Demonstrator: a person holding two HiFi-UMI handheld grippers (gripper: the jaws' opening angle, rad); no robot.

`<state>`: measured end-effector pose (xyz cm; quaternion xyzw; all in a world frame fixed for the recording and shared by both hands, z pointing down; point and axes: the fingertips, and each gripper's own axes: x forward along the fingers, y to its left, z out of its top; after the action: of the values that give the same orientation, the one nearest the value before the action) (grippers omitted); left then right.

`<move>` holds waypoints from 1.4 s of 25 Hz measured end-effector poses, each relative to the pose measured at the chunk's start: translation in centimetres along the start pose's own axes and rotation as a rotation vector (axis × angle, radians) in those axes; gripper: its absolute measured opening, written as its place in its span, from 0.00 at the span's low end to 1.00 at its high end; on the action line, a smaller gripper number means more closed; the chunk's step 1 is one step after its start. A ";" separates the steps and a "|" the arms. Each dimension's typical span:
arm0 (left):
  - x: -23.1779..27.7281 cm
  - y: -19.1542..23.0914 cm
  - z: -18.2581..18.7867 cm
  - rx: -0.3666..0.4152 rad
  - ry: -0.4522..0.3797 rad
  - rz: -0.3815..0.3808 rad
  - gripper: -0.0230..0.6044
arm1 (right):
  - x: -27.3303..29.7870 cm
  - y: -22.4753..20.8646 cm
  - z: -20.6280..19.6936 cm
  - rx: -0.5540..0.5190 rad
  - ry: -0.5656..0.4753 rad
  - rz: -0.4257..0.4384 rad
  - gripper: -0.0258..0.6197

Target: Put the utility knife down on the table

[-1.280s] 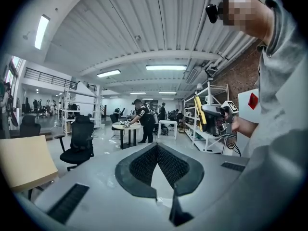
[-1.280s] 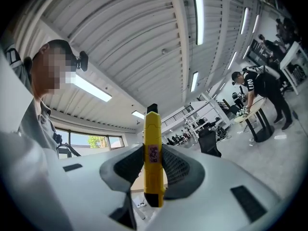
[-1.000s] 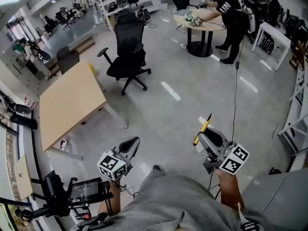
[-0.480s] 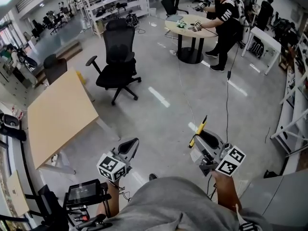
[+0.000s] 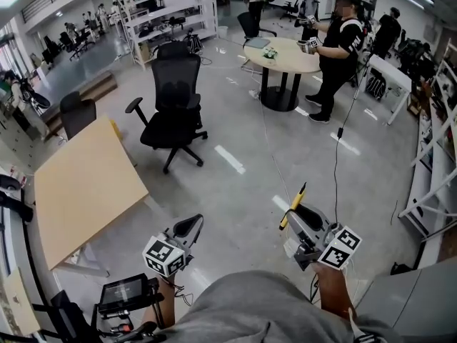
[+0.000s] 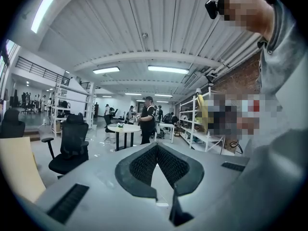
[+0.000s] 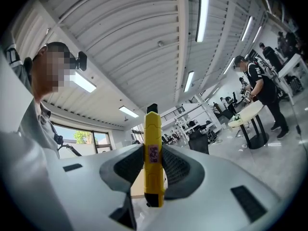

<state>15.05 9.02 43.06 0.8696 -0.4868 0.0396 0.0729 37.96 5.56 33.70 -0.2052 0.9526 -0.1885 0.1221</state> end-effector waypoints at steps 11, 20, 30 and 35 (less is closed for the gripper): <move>2.3 1.8 0.0 -0.027 0.015 0.059 0.05 | 3.3 -4.0 0.2 0.037 0.046 0.059 0.22; 8.7 0.6 1.5 -0.030 0.011 0.127 0.05 | 3.2 -10.8 4.6 0.032 0.044 0.136 0.22; 17.0 -1.9 2.4 -0.037 0.008 0.127 0.05 | 0.8 -18.1 7.9 0.042 0.059 0.147 0.22; 19.6 -2.0 2.6 -0.036 0.017 0.123 0.05 | 0.0 -20.7 8.5 0.054 0.062 0.132 0.22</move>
<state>26.95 -6.85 43.05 0.8363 -0.5393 0.0426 0.0898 47.69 -14.52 34.54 -0.1326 0.9619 -0.2119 0.1105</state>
